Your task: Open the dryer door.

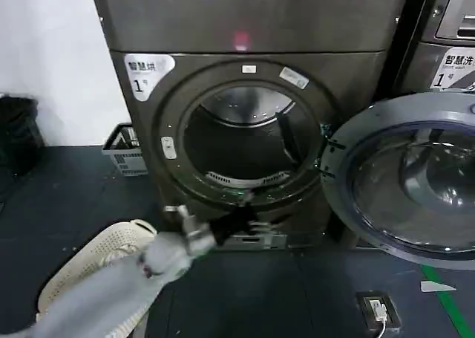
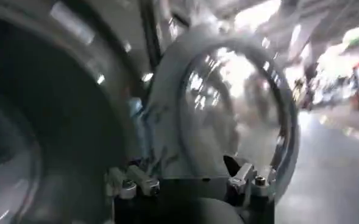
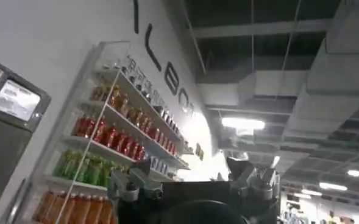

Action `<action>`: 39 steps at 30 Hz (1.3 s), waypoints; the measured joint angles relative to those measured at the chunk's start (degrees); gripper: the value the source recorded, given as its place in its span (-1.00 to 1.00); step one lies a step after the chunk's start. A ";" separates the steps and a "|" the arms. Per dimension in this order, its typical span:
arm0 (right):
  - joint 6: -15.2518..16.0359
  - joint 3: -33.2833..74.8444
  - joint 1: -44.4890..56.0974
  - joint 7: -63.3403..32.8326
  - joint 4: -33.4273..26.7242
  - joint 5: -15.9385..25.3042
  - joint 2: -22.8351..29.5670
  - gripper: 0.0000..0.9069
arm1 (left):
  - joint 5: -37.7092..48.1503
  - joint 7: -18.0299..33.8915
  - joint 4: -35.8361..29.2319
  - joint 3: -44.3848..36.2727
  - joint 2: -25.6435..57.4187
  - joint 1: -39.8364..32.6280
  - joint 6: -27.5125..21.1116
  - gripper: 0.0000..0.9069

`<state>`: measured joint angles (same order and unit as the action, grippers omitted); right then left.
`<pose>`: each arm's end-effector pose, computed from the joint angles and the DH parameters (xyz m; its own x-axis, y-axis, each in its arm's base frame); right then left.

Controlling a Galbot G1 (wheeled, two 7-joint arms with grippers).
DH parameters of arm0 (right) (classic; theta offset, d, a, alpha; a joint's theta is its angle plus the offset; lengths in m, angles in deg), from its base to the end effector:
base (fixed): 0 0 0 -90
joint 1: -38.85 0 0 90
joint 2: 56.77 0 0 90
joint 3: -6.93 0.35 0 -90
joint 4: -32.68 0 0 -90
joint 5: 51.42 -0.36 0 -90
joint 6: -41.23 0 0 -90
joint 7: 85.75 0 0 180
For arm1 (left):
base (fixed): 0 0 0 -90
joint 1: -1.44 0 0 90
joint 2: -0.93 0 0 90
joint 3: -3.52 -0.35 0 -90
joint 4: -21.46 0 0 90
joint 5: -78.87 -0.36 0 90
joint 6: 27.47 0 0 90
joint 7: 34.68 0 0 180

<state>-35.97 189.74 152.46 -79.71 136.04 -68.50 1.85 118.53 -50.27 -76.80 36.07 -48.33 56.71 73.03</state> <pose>-0.0340 -0.4376 -0.0349 -0.3307 0.8212 -0.4650 0.9416 0.2545 -0.2203 0.3979 -0.0329 -0.2376 -0.4384 0.8960 -0.0707 0.8711 0.4430 0.2120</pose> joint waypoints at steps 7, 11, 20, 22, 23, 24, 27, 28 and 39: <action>-0.31 -0.94 -1.65 0.22 -0.43 2.75 -0.35 1.00 | 0.46 1.93 -4.19 2.97 11.96 2.72 -3.55 1.00; -1.20 -2.08 -2.88 0.37 -0.63 4.63 -0.53 1.00 | 0.55 0.41 -6.73 6.33 18.99 6.11 -6.30 1.00; -1.71 -2.37 -5.38 1.83 -1.90 8.46 -1.46 1.00 | -2.38 -3.62 -7.15 14.96 33.78 16.51 -7.04 1.00; -1.84 -1.99 -5.31 1.84 -1.98 8.50 -1.81 1.00 | -4.08 -4.24 -6.12 15.38 36.24 17.31 -7.41 1.00; -1.87 -1.75 -5.26 1.84 -2.15 8.53 -2.05 1.00 | -4.81 -4.63 -5.61 15.58 37.40 17.54 -7.56 1.00; -1.90 -1.45 -5.16 1.84 -2.34 8.54 -2.29 1.00 | -5.32 -5.10 -5.11 15.67 38.50 17.76 -7.76 1.00; -2.01 -0.44 -5.01 1.86 -3.07 8.50 -3.32 1.00 | -6.36 -6.03 -4.00 15.91 41.72 18.32 -8.37 1.00; -2.02 -0.34 -5.03 1.95 -3.27 8.51 -3.56 1.00 | -6.81 -6.12 -3.92 15.92 42.67 18.55 -8.70 1.00; -1.94 -0.09 -4.53 2.56 -3.51 8.38 -4.38 1.00 | -8.54 -7.38 -5.62 14.19 52.00 20.37 -11.15 1.00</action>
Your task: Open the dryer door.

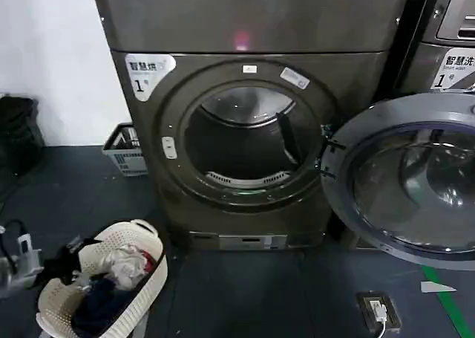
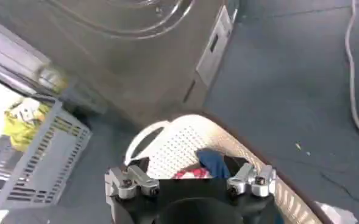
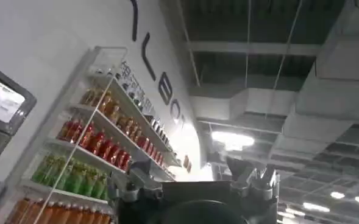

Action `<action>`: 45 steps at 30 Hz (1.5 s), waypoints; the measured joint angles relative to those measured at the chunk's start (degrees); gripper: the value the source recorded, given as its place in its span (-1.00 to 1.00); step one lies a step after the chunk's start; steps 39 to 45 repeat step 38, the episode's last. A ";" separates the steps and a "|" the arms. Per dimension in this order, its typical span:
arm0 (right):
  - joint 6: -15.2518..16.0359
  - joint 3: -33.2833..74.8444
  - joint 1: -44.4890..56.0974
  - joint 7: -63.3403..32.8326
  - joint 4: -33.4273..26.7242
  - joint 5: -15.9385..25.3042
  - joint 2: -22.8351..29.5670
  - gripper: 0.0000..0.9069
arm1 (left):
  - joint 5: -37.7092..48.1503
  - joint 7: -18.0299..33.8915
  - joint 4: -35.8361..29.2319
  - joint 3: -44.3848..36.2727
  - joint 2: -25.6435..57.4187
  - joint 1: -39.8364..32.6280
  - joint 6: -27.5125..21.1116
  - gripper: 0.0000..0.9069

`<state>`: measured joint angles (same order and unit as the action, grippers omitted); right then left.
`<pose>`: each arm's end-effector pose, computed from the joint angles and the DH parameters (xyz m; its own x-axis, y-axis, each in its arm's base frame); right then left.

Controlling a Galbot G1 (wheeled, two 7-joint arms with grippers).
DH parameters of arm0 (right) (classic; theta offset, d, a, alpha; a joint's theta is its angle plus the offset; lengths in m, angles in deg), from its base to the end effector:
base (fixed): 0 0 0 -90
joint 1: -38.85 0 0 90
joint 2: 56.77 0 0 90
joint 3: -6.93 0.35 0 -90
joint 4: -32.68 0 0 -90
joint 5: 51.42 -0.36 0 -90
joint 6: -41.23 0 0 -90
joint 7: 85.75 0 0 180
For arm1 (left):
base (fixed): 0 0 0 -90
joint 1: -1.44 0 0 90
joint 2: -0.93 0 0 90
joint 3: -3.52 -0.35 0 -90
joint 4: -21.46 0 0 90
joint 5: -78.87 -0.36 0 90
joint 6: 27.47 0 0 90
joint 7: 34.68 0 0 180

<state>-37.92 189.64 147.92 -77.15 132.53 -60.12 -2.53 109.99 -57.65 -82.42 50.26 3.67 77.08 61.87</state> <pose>-0.0247 -0.4560 -0.0200 -0.3134 0.8005 -0.5109 0.9416 0.1920 -0.2767 0.3028 0.2748 -0.1564 -0.5825 0.3678 0.7249 0.8079 0.3605 0.4663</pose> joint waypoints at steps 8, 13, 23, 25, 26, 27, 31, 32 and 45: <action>0.00 0.32 0.36 0.21 0.28 -0.12 0.00 1.00 | -3.35 -1.14 0.85 -0.70 2.13 0.95 -0.93 1.00; 0.12 0.48 0.53 0.31 0.47 -0.42 0.00 1.00 | -3.24 -1.95 0.86 -0.68 2.47 0.96 -1.73 1.00; 0.11 0.29 0.43 0.23 0.67 -0.40 0.44 1.00 | -6.39 -5.27 0.67 0.48 3.39 0.74 -4.09 1.00; 0.11 0.27 0.45 0.24 0.80 -0.40 0.47 1.00 | -7.15 -5.56 0.61 0.81 3.39 0.76 -4.24 1.00; 0.10 0.31 0.48 0.25 0.79 -0.40 0.47 1.00 | -7.47 -5.56 0.70 0.82 3.31 0.81 -4.28 1.00; 0.06 0.37 0.53 0.27 0.71 -0.40 0.47 1.00 | -7.81 -5.59 0.89 0.82 3.22 0.85 -4.29 1.00; -0.10 0.83 0.85 0.41 0.57 -0.40 0.52 1.00 | -8.99 -6.05 1.35 0.50 3.19 0.93 -4.24 1.00; -0.11 0.86 0.85 0.42 0.57 -0.40 0.52 1.00 | -9.25 -6.22 1.39 0.50 3.20 0.93 -4.25 1.00; -0.15 0.77 0.92 0.56 0.55 -0.31 0.77 1.00 | -10.27 -8.26 1.23 0.73 3.42 0.74 -5.09 1.00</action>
